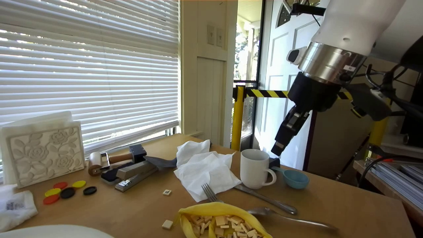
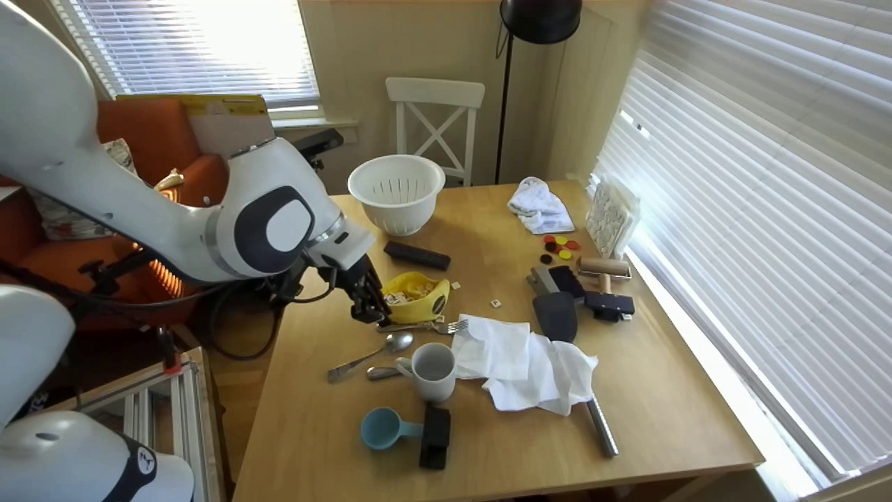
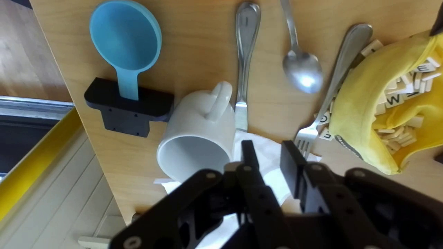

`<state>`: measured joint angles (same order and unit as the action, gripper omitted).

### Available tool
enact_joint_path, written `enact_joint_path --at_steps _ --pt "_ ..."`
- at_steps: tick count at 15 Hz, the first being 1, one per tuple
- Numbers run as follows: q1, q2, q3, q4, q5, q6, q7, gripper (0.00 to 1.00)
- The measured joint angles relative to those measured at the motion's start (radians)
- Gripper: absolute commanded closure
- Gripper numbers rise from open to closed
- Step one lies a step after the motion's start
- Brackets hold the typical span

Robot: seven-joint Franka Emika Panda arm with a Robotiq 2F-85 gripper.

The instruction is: Remove the spoon from the cup

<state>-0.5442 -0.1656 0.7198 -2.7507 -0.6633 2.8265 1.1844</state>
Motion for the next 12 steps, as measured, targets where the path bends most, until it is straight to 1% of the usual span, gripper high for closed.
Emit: enact_joint_path --at_steps 4,6,9,12 --pt "-0.033 0.023 0.032 0.017 -0.069 -0.004 0.062 0.93" --pt "-0.046 0.042 0.042 0.024 -0.084 -0.012 0.076 0.93" --pt "-0.068 0.103 0.041 0.039 -0.118 -0.017 0.077 0.93" --pt "-0.093 0.192 0.030 0.064 -0.193 -0.022 0.079 0.93"
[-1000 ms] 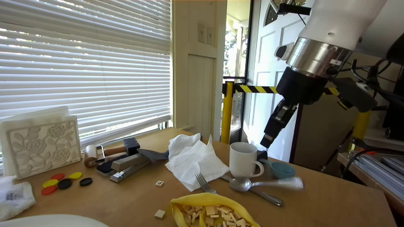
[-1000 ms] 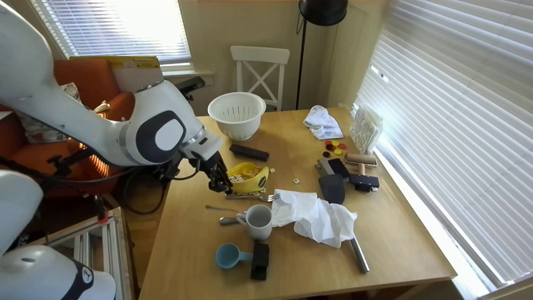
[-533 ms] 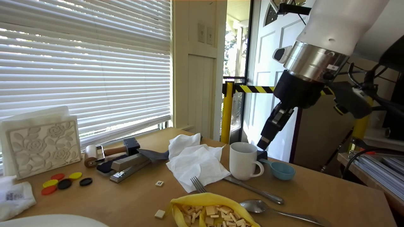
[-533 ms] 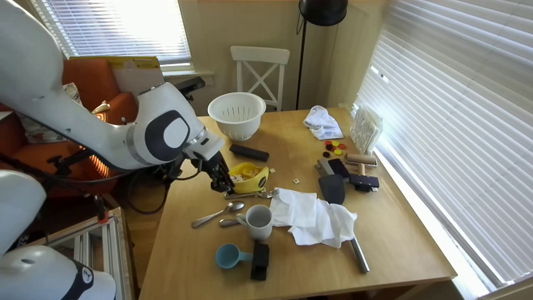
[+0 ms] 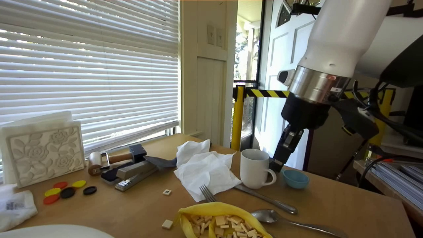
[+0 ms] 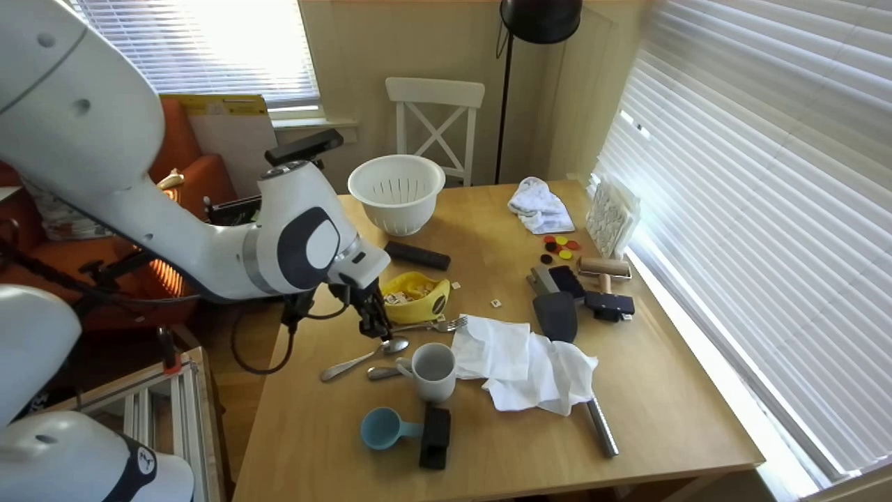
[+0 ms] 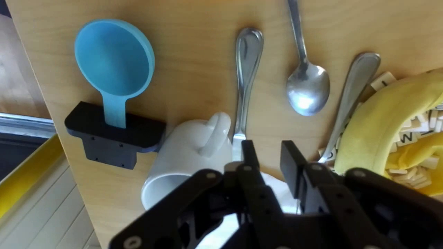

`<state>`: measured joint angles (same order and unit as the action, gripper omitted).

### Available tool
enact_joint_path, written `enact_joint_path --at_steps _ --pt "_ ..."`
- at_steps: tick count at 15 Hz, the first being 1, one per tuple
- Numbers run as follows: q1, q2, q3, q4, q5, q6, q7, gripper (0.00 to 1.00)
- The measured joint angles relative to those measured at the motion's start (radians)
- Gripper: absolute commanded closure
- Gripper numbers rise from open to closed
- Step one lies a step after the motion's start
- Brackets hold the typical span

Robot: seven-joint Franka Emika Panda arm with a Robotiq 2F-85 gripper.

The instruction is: Remove the spoon from the cup

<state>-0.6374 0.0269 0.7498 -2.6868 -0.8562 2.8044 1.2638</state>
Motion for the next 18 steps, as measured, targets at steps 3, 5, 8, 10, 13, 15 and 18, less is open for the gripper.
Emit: enact_joint_path --at_steps 3,5,8,10,13,15,18 --pt "0.000 0.106 -0.024 0.042 -0.070 -0.047 0.007 0.47" --pt "0.006 0.173 -0.038 0.074 -0.079 -0.083 0.007 0.34" --pt "0.009 0.253 -0.046 0.108 -0.071 -0.099 0.003 0.13" --pt "0.005 0.281 -0.038 0.114 -0.023 -0.101 -0.004 0.01" --pt "-0.031 0.278 0.023 0.109 0.147 -0.108 -0.032 0.00" --pt "-0.084 0.255 0.101 0.101 0.279 -0.108 -0.052 0.00" --pt "-0.189 0.186 0.248 0.081 0.474 -0.108 -0.082 0.00"
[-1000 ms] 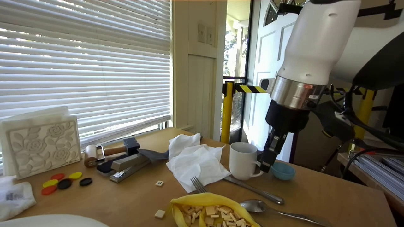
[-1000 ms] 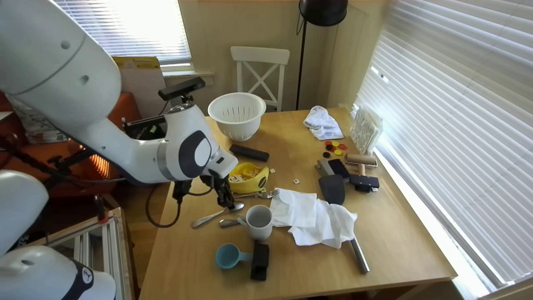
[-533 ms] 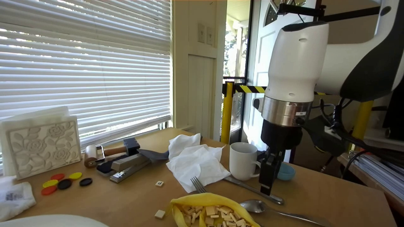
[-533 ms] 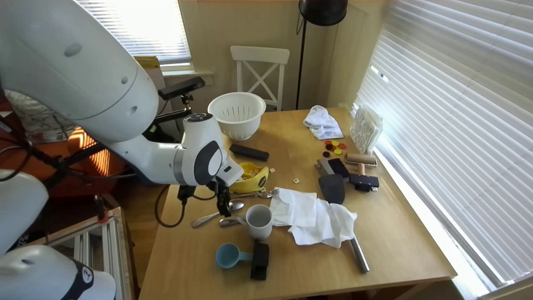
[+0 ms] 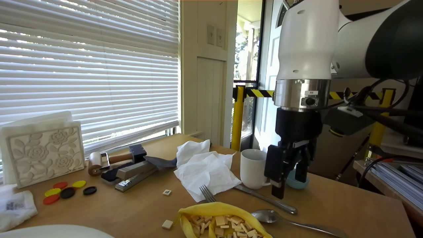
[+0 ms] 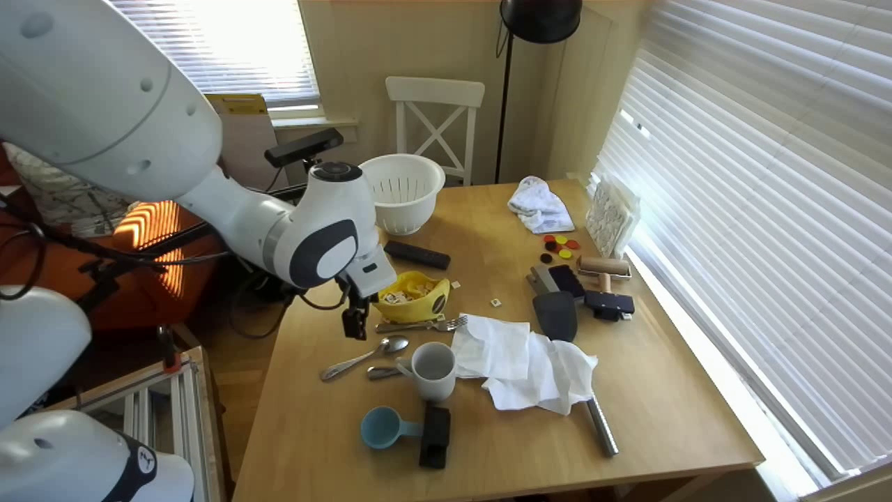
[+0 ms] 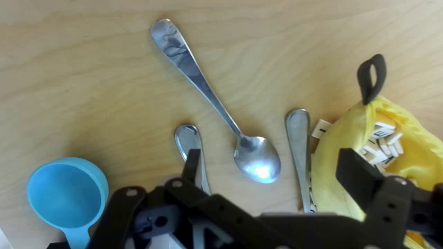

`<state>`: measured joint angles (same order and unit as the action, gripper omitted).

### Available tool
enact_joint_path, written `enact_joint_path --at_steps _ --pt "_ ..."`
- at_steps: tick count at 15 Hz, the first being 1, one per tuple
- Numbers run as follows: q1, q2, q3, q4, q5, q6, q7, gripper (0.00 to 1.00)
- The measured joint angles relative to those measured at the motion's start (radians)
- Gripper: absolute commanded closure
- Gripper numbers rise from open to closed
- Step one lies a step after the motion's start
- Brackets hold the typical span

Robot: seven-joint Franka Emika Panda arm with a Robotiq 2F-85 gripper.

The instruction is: Remove the spoon from the cup

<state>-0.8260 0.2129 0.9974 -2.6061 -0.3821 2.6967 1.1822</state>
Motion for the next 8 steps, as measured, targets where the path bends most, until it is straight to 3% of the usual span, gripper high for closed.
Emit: enact_joint_path --at_steps 5,7,8 --pt "-0.149 -0.170 0.204 -0.019 0.255 -0.049 -0.074 0.00" --pt "-0.160 -0.256 0.219 -0.019 0.311 -0.086 -0.133 0.00" --pt "-0.120 -0.293 0.174 -0.019 0.314 -0.101 -0.167 0.00"
